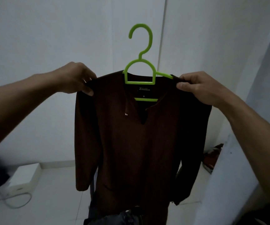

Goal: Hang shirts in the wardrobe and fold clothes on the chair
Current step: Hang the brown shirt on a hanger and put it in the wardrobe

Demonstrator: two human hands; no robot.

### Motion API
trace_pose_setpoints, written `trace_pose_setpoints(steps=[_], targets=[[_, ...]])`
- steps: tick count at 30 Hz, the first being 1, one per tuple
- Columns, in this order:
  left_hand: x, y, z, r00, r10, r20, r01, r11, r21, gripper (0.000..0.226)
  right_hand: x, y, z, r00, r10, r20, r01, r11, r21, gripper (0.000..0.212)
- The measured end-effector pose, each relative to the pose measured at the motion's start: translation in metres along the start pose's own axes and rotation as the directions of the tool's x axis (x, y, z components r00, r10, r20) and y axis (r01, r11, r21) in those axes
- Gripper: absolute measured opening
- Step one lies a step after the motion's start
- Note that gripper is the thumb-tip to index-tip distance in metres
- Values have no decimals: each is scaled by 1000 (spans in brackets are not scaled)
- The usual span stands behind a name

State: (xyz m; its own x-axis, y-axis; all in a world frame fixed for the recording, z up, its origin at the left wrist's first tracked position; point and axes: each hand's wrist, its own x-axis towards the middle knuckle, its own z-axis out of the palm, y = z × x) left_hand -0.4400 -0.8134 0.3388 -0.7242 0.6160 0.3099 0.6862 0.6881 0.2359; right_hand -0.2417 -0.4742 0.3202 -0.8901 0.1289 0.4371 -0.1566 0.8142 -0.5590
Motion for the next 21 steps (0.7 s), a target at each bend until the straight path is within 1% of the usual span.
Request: trace_pose_setpoints(steps=[2, 4, 6, 9, 11, 12, 14, 16, 17, 18, 20, 21], targets=[[0, -2, -12, 998, -2, 68, 1, 1000, 7, 42, -4, -8, -2, 999, 20, 45, -21, 1000, 16, 19], [-1, -5, -24, 992, 3, 124, 4, 999, -52, 49, -7, -14, -3, 997, 26, 74, -31, 997, 69, 19], [-2, -11, -33, 989, 31, 144, -17, 995, -94, 56, -10, -16, -2, 997, 30, 73, -41, 989, 143, 20], [-2, -19, -31, 985, 65, 162, -49, 994, -96, 47, -17, -14, 3, 995, 67, 78, -83, 973, 217, 20], [-3, -24, -27, 987, 55, 152, -38, 993, -110, 47, -21, -15, 8, 991, 100, 91, -120, 959, 257, 19], [-3, -25, -25, 989, 44, 142, -20, 986, -166, 53, -22, -16, 12, 990, 109, 90, -130, 954, 272, 19], [-3, -20, -20, 993, 45, 105, -3, 930, -369, 59, -22, -18, 16, 991, 115, 66, -129, 951, 280, 21], [-5, -11, -13, 996, 69, 54, -29, 840, -542, 48, -21, -22, 20, 992, 120, 30, -123, 961, 247, 22], [-5, -6, -9, 995, 92, 42, -51, 814, -578, 41, -21, -23, 21, 992, 122, 15, -122, 967, 223, 22], [-6, -2, -5, 993, 116, 33, -76, 811, -581, 33, -21, -24, 22, 992, 124, 9, -123, 972, 199, 22], [-5, 1, 2, 986, 166, 19, -136, 862, -489, 20, -23, -25, 21, 991, 136, 12, -136, 975, 173, 22], [-3, 0, 5, 984, 178, 14, -154, 881, -448, 17, -23, -28, 22, 989, 143, 33, -146, 977, 154, 22]])
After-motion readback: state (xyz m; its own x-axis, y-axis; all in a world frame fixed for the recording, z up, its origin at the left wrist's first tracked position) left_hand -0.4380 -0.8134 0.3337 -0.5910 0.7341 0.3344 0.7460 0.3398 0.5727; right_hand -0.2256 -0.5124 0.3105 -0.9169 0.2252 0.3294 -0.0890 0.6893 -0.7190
